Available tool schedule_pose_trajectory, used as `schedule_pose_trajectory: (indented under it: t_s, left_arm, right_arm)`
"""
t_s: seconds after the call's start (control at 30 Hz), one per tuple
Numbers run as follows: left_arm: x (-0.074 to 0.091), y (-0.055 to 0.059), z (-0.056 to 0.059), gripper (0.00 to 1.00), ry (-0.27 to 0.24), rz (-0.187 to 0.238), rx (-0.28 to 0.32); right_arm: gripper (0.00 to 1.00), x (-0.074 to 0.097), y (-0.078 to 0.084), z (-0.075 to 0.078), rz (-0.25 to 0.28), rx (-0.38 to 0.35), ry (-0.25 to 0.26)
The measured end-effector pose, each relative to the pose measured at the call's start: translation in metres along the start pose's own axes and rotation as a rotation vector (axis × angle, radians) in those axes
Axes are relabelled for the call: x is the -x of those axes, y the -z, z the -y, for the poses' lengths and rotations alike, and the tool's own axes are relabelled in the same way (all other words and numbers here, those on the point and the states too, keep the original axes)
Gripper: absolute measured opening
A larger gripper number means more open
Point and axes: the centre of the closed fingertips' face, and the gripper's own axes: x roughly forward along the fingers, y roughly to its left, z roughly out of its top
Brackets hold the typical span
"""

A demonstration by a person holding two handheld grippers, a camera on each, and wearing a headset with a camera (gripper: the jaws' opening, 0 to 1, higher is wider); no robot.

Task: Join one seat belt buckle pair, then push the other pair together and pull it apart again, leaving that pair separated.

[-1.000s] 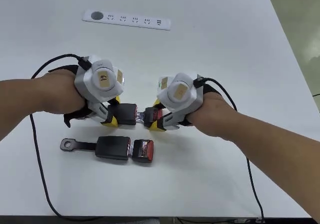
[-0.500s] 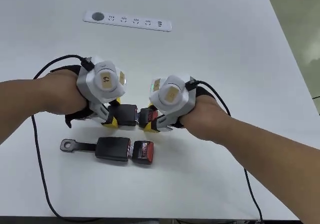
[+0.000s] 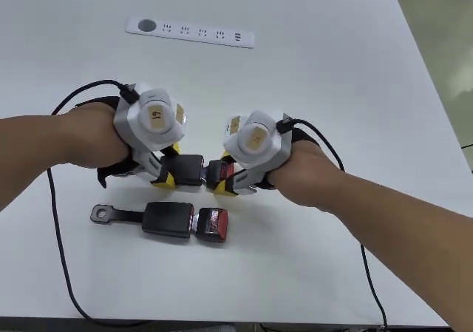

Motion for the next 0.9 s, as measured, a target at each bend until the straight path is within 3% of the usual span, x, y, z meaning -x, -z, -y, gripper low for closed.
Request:
schedule_pose_trajectory:
  t_s: [0.33,0.63,0.9]
  left_arm:
    - [0.000,0.000,-0.001,0.32,-0.003,0.000,0.006]
    - [0.001,0.000,-0.001,0.32,-0.004,-0.002,0.005]
    - [0.002,0.000,0.000,0.33,-0.003,-0.002,0.003]
  right_arm:
    - [0.31,0.005,0.014,0.004,-0.010,-0.002,-0.007]
    - [0.32,0.009,0.018,0.001,0.020,-0.012,0.004]
    - [0.33,0.025,0.044,0.006,0.010,-0.034,0.020]
